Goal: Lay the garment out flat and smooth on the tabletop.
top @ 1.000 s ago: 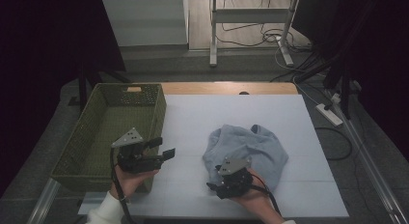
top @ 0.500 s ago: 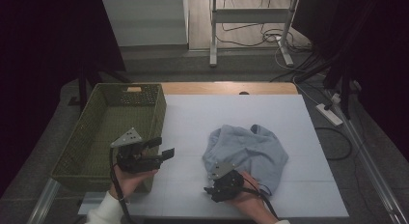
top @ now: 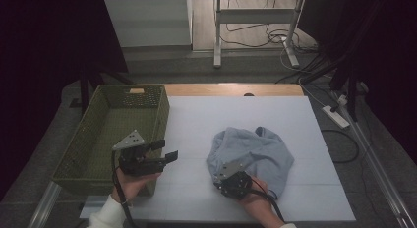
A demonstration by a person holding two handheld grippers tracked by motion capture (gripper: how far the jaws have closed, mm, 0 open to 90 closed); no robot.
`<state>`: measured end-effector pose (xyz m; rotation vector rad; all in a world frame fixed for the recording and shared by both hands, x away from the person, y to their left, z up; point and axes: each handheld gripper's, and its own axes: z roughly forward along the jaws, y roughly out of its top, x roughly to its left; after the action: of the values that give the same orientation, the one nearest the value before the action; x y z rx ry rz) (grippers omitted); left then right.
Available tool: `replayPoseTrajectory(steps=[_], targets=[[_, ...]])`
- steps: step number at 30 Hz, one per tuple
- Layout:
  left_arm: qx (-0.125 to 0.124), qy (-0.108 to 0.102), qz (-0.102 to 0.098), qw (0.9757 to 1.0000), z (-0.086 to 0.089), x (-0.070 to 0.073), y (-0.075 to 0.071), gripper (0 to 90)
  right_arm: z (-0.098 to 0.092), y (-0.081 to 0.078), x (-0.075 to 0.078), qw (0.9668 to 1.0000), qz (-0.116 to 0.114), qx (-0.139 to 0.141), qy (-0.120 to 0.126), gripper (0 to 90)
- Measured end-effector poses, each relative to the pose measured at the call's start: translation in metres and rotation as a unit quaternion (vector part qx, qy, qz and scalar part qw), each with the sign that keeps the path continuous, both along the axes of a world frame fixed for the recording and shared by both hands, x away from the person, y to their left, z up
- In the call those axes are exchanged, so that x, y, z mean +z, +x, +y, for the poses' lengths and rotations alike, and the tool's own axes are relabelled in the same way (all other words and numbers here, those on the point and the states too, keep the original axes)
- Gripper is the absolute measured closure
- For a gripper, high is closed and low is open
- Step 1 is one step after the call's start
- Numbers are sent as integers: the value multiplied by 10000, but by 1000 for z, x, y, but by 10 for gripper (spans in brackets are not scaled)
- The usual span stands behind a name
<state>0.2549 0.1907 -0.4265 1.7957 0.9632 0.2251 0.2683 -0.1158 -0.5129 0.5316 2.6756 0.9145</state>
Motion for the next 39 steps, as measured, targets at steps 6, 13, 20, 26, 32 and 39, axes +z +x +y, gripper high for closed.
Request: replayPoseTrajectory(steps=[6, 13, 20, 26, 32, 39], targets=[[-2, 5, 11, 10000, 0, 0, 0, 296, 4, -10, 10, 9989, 31, 183, 441, 765], [-10, 19, -1, 10000, 0, 0, 0, 296, 14, -26, 13, 9949, 290, 564, 784, 766], [-14, 19, -2, 10000, 0, 0, 0, 296, 30, -45, 10, 9886, 536, 1067, 919, 765], [-19, 22, -8, 10000, -1, 0, 0, 296, 40, -58, 6, 9799, 899, 1446, 1044, 765], [-22, 23, -13, 10000, -1, 1, 0, 296, 39, -57, 4, 9795, 946, 1451, 1030, 758], [-33, 16, -12, 10000, -2, 1, 0, 295, 36, -58, 7, 9784, 842, 1493, 1155, 586]])
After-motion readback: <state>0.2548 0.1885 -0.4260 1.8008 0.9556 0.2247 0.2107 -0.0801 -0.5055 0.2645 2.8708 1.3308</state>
